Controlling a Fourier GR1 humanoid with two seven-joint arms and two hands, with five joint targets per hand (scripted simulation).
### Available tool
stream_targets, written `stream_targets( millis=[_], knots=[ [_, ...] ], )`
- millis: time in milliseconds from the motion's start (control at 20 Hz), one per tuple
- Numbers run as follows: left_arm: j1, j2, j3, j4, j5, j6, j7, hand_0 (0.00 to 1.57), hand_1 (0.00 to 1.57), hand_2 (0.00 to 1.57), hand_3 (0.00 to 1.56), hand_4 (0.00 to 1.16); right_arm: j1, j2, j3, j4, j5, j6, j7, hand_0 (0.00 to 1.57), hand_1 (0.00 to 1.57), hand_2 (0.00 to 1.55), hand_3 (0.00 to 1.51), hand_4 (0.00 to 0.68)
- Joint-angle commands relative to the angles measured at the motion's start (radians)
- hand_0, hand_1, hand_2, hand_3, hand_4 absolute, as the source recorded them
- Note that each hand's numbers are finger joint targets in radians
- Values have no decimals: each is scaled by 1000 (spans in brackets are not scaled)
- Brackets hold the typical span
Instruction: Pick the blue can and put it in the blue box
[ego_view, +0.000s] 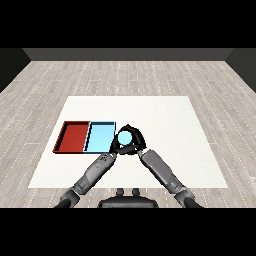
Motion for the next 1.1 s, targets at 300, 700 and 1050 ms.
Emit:
stream_targets(
  millis=[300,700,1050],
  knots=[
    [-50,-30,-43,76,104,86,-57,701,701,745,340,651,40,19,-9,-65,-6,32,2,1470,1470,1453,1403,584],
    [-29,-31,33,5,110,127,-186,1571,1571,1558,1436,884,68,2,-38,-82,-11,53,97,831,831,905,587,144],
    [-66,-32,-6,102,234,136,-319,1571,1571,1552,1468,1044,70,20,18,-82,19,-18,93,0,0,0,0,0]
  ],
)
